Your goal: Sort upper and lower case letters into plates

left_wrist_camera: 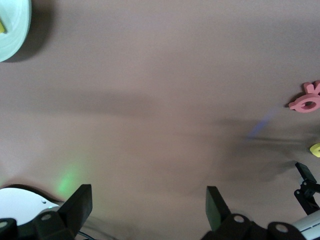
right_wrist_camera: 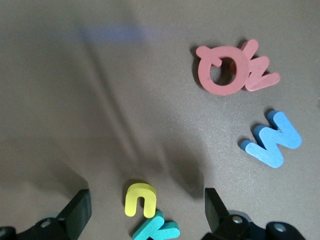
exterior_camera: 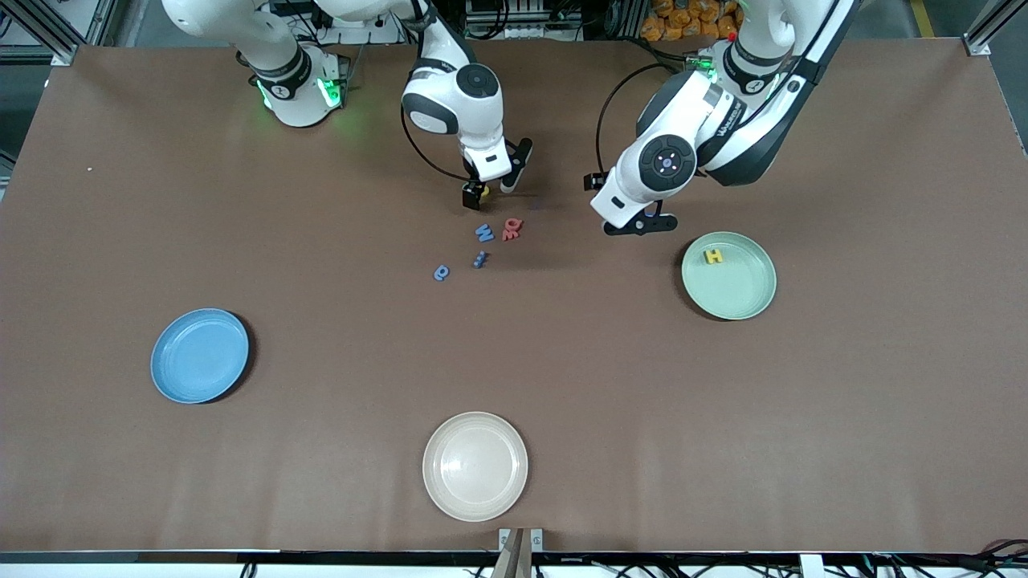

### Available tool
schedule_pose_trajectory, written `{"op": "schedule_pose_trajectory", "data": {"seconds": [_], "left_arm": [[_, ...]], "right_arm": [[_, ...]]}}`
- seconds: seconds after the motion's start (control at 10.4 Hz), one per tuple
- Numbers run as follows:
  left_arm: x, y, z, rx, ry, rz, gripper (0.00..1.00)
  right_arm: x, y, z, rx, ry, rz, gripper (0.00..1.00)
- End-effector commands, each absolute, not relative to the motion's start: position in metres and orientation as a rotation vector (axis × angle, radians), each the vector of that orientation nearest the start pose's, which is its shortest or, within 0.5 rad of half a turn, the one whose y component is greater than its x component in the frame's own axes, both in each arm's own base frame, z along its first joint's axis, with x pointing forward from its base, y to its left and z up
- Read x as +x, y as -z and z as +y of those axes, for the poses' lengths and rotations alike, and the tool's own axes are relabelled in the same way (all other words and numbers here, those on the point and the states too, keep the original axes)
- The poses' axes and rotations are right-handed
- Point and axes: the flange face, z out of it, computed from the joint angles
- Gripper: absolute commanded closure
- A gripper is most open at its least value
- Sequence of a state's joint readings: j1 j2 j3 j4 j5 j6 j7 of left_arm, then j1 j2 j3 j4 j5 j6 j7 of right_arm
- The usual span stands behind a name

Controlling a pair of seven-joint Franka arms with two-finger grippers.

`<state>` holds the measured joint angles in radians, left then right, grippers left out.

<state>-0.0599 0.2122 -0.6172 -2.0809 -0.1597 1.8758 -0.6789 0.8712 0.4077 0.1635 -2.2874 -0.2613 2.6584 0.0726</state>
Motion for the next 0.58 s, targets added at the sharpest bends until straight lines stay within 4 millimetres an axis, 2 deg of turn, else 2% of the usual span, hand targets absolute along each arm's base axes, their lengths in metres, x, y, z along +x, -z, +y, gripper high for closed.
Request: {"op": "schedule_pose_trajectory", "data": {"seconds": [0.0,0.48], "left_arm": [[0.4047,-0.3259,-0.3442,-3.020,-0.751,-0.136,0.00],[0.4048,-0.3245,-0.3434,-3.016,-0.758,-0.137,0.00]], "right_arm": [[0.2552,-0.1670,0.4591,-2.658,0.044,-1.765,0.00],[0.2566,-0.1631,0.4534,-2.676,0.019,-1.750,0.00]]}}
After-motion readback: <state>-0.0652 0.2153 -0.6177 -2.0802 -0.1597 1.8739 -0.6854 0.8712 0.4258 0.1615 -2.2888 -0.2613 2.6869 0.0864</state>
